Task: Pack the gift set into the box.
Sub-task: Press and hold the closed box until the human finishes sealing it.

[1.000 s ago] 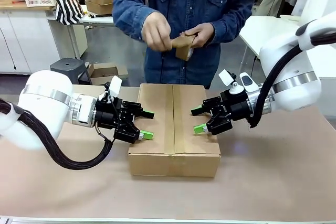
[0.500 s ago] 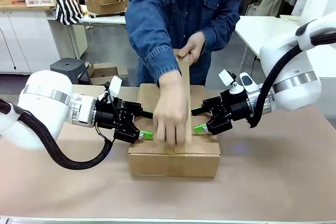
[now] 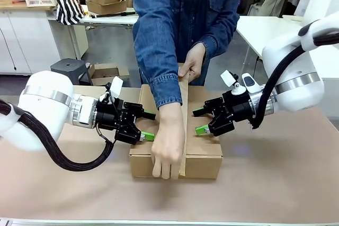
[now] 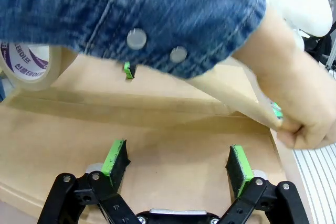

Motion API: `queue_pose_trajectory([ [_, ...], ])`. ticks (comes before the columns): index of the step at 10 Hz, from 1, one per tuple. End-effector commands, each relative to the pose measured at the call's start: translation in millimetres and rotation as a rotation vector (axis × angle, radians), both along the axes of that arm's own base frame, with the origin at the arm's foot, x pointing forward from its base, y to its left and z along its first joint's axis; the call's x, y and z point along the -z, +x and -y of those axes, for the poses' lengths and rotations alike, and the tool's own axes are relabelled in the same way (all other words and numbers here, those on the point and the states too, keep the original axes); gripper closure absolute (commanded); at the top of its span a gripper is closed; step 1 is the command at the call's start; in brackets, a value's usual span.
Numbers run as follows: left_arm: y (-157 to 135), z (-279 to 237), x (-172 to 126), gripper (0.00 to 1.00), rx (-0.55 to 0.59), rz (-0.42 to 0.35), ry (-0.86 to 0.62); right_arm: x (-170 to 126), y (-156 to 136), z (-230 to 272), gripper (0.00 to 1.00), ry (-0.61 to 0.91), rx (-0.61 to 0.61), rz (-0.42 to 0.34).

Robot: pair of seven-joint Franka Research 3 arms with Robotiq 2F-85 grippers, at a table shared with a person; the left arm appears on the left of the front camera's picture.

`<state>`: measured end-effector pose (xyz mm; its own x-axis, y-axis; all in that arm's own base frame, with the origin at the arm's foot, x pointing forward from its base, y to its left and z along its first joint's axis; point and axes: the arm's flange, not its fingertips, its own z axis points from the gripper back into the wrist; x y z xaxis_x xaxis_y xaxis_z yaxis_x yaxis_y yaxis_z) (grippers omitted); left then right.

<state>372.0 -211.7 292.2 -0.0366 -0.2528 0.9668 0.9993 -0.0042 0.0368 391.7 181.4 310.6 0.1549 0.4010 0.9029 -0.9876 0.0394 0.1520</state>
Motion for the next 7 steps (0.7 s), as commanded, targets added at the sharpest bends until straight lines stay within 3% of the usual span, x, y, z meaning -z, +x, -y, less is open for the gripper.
queue_pose_trajectory([
  [1,-1.1,-0.5,1.2,0.00,0.001,0.003,0.003,2.4,-0.4,-0.3,0.00,-0.009,-0.001,0.004],
  [7,-1.1,-0.5,1.2,0.00,0.001,0.003,0.003,2.4,-0.4,-0.3,0.00,-0.009,-0.001,0.004],
])
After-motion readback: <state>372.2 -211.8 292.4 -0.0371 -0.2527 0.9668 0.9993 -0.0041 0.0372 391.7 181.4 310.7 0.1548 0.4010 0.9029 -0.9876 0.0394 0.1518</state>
